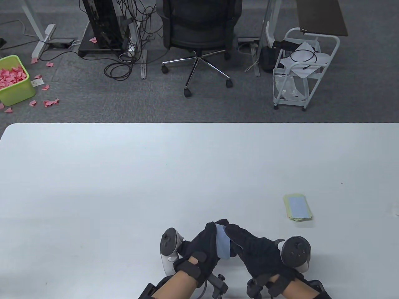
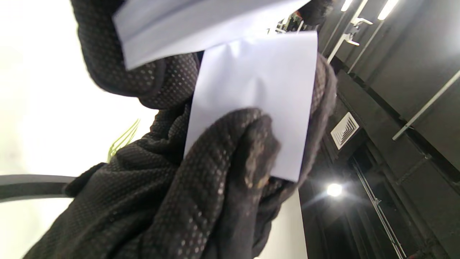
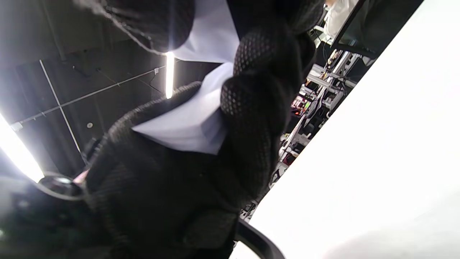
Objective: Tear off the sticky note
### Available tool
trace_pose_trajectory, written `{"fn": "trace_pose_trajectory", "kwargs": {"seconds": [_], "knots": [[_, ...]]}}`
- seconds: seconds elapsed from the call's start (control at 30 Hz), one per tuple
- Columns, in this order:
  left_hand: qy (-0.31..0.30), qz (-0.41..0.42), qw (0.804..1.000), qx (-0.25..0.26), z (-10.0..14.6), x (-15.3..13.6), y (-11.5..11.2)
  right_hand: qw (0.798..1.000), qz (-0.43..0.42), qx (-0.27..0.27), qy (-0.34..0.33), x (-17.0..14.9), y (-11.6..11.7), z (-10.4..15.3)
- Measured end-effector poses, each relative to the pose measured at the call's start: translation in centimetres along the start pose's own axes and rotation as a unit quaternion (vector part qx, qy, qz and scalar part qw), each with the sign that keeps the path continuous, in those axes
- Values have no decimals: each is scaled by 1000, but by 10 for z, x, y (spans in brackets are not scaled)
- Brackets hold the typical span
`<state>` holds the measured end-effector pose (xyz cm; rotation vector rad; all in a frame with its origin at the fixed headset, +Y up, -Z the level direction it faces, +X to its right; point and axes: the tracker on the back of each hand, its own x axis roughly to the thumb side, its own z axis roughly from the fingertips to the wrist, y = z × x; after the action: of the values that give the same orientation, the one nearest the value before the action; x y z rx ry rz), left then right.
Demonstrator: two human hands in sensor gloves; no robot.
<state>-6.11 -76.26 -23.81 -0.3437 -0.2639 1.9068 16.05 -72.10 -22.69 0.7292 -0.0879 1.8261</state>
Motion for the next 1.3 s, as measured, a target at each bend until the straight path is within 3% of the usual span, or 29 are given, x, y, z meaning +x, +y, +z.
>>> {"fn": "trace_pose_trajectory", "kwargs": {"seconds": [0.17, 0.33, 0.5, 0.57, 0.63, 0.7, 0.8, 0.97, 1.3], "knots": [[23, 18, 999, -25, -2, -2, 9, 996, -82, -16, 24, -5, -11, 5], [18, 10, 1000, 17, 0, 2, 31, 986, -144, -59, 54, -5, -36, 9], [18, 3, 999, 33, 3, 4, 39, 989, -29, -91, 117, -15, -70, 9], [15, 0, 999, 32, 3, 5, 41, 985, 62, -98, 126, -16, -86, 8], [12, -7, 999, 35, 3, 7, 41, 972, 172, -118, 109, -15, -102, 10], [10, -9, 999, 35, 3, 7, 40, 944, 292, -123, 93, -16, -117, 11], [9, -11, 999, 34, 3, 7, 40, 911, 381, -125, 99, -29, -134, 12], [12, -9, 999, 29, 2, 6, 39, 898, 396, -116, 155, -62, -153, 11], [15, -6, 1000, 25, 1, 6, 37, 875, 426, -67, 220, -98, -167, 1]]}}
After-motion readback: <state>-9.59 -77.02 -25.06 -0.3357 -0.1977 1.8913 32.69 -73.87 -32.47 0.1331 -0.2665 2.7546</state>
